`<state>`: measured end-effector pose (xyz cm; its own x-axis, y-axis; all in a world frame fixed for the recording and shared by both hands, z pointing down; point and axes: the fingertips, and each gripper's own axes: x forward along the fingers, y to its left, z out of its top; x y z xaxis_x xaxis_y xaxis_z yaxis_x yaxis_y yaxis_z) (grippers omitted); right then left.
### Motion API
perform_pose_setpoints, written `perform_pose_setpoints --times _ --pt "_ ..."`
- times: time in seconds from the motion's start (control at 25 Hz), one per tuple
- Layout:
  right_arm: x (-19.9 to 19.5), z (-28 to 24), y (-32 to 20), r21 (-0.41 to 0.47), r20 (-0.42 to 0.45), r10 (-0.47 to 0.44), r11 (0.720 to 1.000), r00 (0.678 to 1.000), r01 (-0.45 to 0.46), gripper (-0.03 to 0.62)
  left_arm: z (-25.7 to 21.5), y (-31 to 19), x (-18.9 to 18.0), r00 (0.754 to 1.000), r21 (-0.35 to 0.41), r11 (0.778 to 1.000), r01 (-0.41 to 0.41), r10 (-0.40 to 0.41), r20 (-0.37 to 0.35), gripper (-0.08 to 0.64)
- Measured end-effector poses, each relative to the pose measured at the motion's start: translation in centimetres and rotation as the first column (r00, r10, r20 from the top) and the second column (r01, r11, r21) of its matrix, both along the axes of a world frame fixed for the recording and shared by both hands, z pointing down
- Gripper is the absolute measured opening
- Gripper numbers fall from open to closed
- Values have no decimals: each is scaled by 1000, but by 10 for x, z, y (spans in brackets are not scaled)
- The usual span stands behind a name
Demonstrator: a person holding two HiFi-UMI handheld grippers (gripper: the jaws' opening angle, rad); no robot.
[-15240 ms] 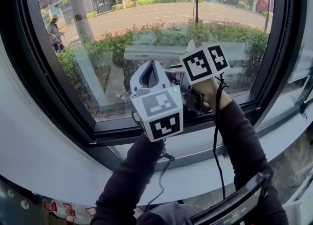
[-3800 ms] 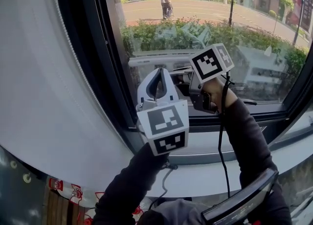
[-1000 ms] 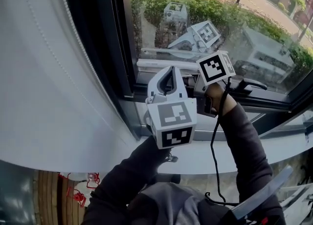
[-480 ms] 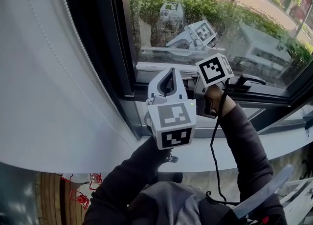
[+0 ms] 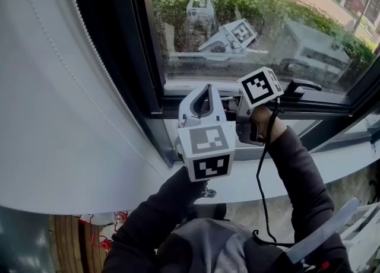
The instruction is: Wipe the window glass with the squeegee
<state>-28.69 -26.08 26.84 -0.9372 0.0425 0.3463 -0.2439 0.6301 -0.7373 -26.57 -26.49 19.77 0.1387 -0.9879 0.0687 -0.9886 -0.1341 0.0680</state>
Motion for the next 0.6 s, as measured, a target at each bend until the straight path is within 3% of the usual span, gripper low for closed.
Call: perform_pose_setpoints --times 0.16,0.28,0.36,0.6 --pt "4 14 11 -20 5 12 1000 1000 -11 25 13 4 5 999 -25 999 -42 42 -3 -5" --pt "4 18 20 -24 38 17 1000 999 -16 25 15 12 9 997 22 998 -55 54 54 -5" --pt "5 21 24 -12 50 13 1000 999 -12 25 20 16 11 997 25 997 -70 69 38 -5" --pt "14 54 47 -20 66 -17 1000 998 18 25 64 33 16 996 -78 993 -91 90 -15 -5"
